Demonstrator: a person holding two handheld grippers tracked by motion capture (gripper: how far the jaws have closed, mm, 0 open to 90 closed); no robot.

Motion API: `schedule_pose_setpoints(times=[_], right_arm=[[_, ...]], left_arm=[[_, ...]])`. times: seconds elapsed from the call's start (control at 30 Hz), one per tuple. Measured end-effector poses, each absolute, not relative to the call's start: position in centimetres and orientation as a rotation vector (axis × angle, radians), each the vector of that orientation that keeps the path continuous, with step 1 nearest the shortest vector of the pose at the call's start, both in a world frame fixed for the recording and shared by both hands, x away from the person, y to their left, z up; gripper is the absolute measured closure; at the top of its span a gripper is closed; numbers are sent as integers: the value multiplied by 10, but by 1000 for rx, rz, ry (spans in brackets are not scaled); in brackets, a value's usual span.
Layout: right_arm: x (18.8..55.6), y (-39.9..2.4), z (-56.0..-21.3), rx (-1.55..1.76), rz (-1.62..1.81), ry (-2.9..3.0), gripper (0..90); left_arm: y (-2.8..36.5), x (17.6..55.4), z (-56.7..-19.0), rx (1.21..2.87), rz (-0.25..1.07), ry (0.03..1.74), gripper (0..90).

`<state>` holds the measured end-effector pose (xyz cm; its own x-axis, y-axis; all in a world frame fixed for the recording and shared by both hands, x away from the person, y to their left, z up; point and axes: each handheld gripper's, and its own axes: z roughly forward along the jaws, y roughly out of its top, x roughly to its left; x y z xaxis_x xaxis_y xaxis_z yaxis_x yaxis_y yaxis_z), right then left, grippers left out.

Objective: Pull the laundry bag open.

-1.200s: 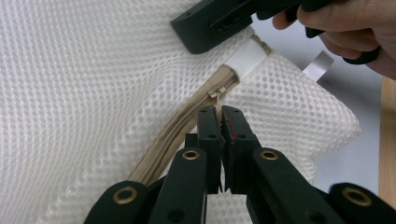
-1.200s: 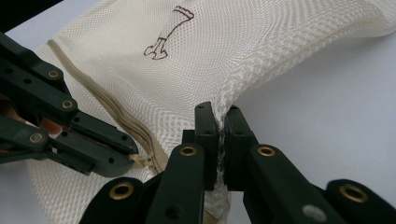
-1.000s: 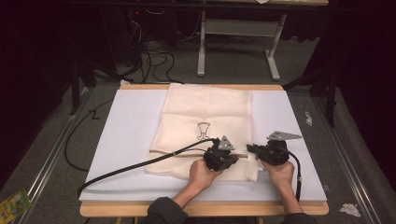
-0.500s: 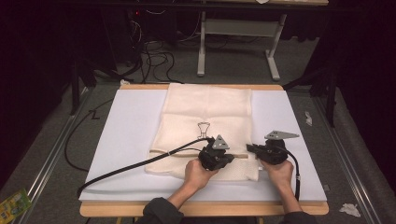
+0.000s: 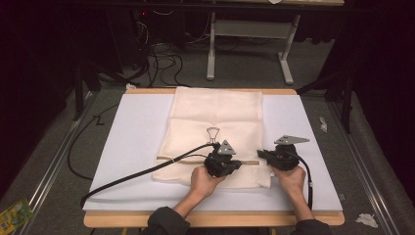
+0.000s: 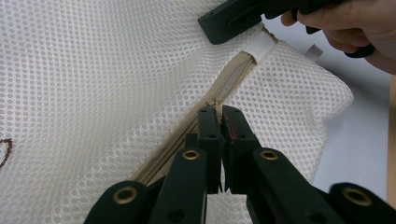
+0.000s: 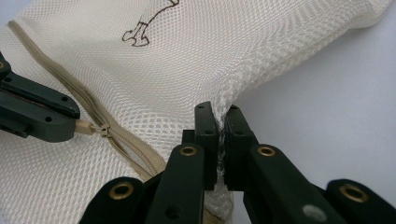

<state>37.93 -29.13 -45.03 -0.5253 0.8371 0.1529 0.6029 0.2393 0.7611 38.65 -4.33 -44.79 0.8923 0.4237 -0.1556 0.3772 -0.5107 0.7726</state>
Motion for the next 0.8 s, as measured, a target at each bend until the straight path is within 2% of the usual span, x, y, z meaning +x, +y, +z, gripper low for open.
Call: schedule_pose_setpoints(times=[0.8], right_arm=[[384, -287, -451, 1326, 1135, 2225, 880]], left_arm=[[-31, 388, -444, 2131, 81, 589, 871]])
